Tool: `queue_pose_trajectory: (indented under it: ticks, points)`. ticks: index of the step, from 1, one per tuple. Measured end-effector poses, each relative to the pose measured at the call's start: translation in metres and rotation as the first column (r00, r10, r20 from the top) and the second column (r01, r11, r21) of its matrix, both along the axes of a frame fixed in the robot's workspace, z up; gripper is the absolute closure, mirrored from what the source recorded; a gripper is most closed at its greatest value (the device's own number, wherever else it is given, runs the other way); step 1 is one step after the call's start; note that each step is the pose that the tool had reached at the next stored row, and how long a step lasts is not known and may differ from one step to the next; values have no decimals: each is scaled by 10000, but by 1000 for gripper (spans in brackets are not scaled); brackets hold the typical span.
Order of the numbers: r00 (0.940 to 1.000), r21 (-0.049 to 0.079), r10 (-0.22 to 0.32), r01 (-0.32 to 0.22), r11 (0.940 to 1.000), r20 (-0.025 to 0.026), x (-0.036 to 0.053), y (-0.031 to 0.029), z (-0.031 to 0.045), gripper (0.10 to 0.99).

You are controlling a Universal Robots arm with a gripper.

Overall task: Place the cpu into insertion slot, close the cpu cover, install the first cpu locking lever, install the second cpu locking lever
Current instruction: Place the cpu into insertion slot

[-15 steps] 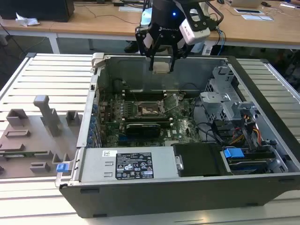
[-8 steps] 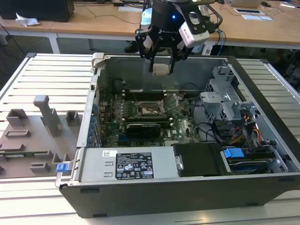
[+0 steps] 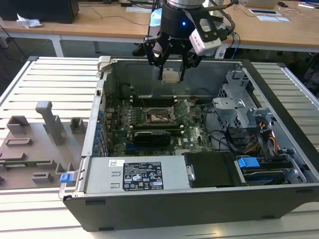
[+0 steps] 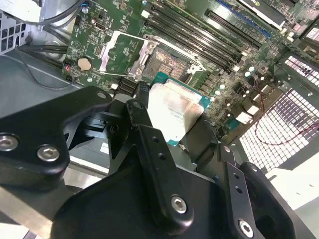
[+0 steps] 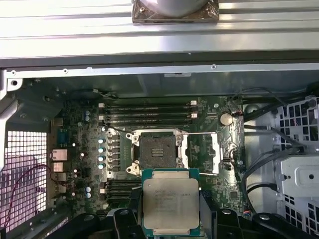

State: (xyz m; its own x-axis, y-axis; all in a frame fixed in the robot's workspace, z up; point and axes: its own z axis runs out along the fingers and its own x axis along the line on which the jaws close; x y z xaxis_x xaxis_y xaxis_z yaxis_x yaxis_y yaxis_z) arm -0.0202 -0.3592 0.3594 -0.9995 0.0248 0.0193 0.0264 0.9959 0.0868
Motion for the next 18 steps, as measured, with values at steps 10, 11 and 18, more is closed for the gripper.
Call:
queue_pose_trajectory:
  ticks: [10, 11, 18]
  points:
    - [10000, -17, 1, -1, 10000, 0, 0, 0, -43, 545]
    - [10000, -18, 0, 0, 10000, 0, 0, 0, -46, 545]
    - [10000, -28, 1, -1, 10000, 0, 0, 0, -104, 545]
